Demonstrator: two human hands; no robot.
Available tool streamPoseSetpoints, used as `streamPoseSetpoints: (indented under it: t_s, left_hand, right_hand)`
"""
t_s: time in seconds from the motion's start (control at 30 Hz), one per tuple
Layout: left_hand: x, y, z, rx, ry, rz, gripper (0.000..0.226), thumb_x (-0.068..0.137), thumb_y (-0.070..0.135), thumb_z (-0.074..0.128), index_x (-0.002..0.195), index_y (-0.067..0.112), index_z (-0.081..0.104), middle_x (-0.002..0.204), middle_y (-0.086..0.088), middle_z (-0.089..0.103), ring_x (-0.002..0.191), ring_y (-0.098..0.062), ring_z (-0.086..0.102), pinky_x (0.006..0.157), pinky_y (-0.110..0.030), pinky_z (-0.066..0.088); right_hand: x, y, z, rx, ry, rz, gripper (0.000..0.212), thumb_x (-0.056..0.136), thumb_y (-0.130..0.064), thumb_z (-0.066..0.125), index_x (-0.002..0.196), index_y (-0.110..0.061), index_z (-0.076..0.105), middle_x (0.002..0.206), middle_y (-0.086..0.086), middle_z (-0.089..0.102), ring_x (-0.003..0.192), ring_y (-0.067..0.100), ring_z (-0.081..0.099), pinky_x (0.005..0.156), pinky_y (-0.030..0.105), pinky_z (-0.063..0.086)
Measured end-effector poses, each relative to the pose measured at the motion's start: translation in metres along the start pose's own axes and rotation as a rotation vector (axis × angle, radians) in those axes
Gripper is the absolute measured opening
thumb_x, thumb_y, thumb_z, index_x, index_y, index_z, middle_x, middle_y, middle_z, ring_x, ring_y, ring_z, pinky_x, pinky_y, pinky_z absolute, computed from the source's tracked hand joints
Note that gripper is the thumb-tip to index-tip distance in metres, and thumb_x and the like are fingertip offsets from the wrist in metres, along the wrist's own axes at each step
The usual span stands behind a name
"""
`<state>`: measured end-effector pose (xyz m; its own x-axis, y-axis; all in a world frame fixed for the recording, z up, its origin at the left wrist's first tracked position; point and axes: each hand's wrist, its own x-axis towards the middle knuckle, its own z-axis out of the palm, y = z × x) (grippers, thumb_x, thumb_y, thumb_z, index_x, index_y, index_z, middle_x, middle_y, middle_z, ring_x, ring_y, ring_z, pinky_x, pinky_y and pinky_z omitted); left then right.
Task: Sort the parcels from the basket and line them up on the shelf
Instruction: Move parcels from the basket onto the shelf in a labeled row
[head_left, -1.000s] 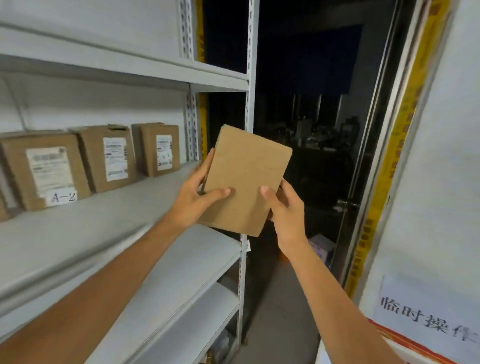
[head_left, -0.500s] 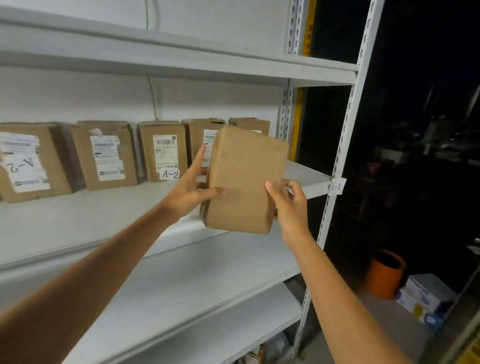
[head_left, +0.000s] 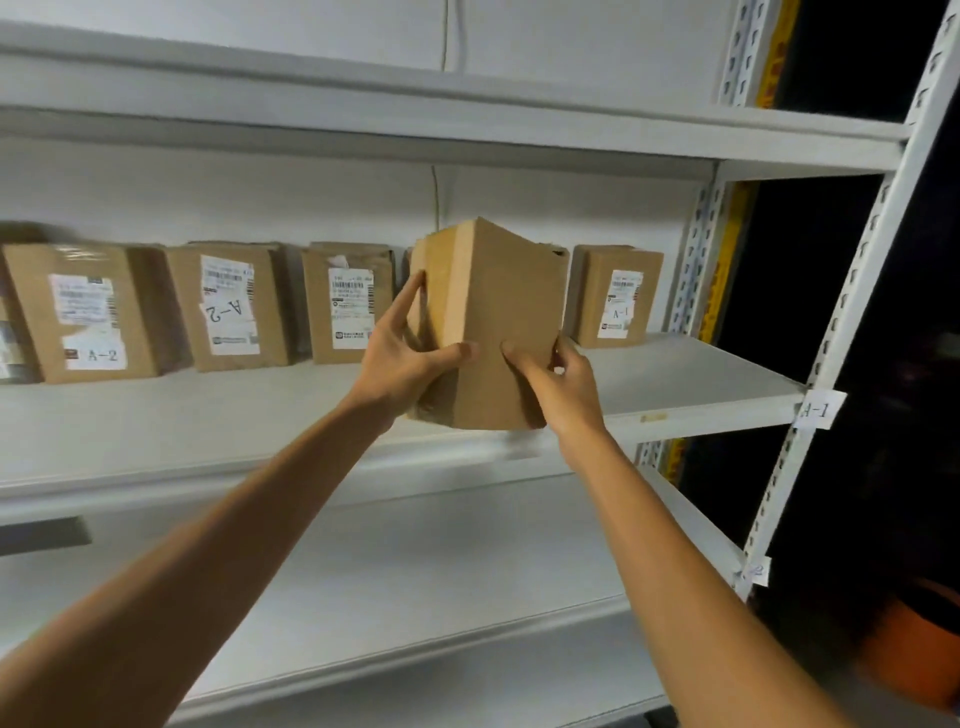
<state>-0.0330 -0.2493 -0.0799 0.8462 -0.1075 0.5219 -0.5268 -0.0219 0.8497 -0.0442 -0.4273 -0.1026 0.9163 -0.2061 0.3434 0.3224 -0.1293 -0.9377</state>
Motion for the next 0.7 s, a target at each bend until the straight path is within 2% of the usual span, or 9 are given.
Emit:
streamPoseSetpoints:
  t_s: [0.07,0.17,0.27,0.37,0.43,0.5,0.57,0.63,0.7]
  left_hand:
    - [0.005,-0.001,-0.008,0.051,0.007,0.03,0.114,0.052,0.045,0.083,0.149,0.038,0.024,0.133,0.009,0.04,0.12,-0.018,0.048,0.091,-0.039,0.054]
    - [0.014,-0.004,-0.022,0.147,-0.038,0.043,0.12,0.05,0.05,0.082,0.151,0.037,0.019,0.13,0.012,0.034,0.123,-0.016,0.04,0.095,-0.036,0.049]
    - [0.023,-0.01,-0.036,0.306,-0.1,0.044,0.118,0.056,0.051,0.085,0.151,0.037,0.017,0.13,0.008,0.029,0.121,-0.014,0.031,0.096,-0.032,0.039]
    - [0.027,-0.019,-0.052,0.282,-0.14,0.053,0.1,0.068,0.039,0.08,0.15,0.033,0.023,0.131,0.008,0.038,0.119,-0.011,0.039,0.099,-0.032,0.04]
    - [0.031,-0.025,-0.062,0.179,-0.18,0.042,0.089,0.079,0.025,0.076,0.15,0.035,0.023,0.132,0.016,0.046,0.119,-0.009,0.049,0.092,-0.026,0.047]
    - [0.038,-0.031,-0.074,0.037,-0.197,0.003,0.089,0.081,0.019,0.073,0.149,0.04,0.02,0.132,0.015,0.053,0.117,-0.008,0.056,0.085,-0.022,0.05]
    - [0.044,-0.037,-0.082,-0.02,-0.243,-0.046,0.073,0.082,0.023,0.07,0.142,0.041,0.031,0.124,0.012,0.061,0.114,-0.01,0.06,0.082,-0.025,0.053]
    - [0.043,-0.04,-0.083,-0.004,-0.335,-0.103,0.056,0.08,0.039,0.071,0.131,0.032,0.047,0.115,0.009,0.066,0.11,-0.018,0.062,0.079,-0.027,0.054]
    - [0.042,-0.045,-0.085,-0.008,-0.374,-0.156,0.07,0.067,0.053,0.078,0.127,0.031,0.049,0.113,0.008,0.067,0.108,-0.019,0.064,0.078,-0.028,0.055]
  right_hand:
    - [0.006,-0.005,0.018,-0.087,-0.007,0.01,0.094,0.056,-0.069,0.073,0.136,-0.028,0.046,0.127,0.002,0.056,0.109,0.016,0.058,0.093,0.032,0.05]
    - [0.014,-0.011,0.038,-0.089,-0.065,0.023,0.11,0.055,-0.072,0.075,0.147,-0.038,0.025,0.135,-0.001,0.049,0.118,0.02,0.052,0.094,0.037,0.047]
    - [0.018,-0.011,0.053,-0.041,-0.069,0.038,0.123,0.034,-0.084,0.074,0.141,-0.046,0.026,0.129,-0.003,0.053,0.116,0.02,0.054,0.097,0.043,0.047]
    - [0.021,-0.002,0.061,0.062,-0.036,0.001,0.098,0.05,-0.062,0.086,0.134,-0.043,0.038,0.119,-0.011,0.062,0.109,0.013,0.06,0.092,0.037,0.051]
    - [0.023,0.001,0.062,0.144,-0.012,-0.012,0.081,0.064,-0.043,0.086,0.133,-0.037,0.043,0.117,-0.013,0.063,0.105,0.01,0.061,0.087,0.031,0.051]
    - [0.027,0.004,0.064,0.205,0.012,0.006,0.076,0.07,-0.036,0.084,0.134,-0.035,0.044,0.119,-0.01,0.063,0.104,0.01,0.061,0.081,0.027,0.05]
    - [0.032,0.004,0.069,0.255,0.034,0.021,0.075,0.073,-0.033,0.083,0.136,-0.033,0.044,0.119,-0.006,0.064,0.103,0.01,0.062,0.075,0.023,0.05]
    - [0.034,0.005,0.071,0.292,0.038,0.023,0.074,0.074,-0.03,0.082,0.136,-0.034,0.042,0.119,-0.003,0.063,0.103,0.01,0.062,0.075,0.024,0.051]
    - [0.039,0.007,0.075,0.298,0.025,0.02,0.069,0.076,-0.029,0.08,0.133,-0.035,0.042,0.121,-0.001,0.063,0.105,0.011,0.061,0.08,0.028,0.052]
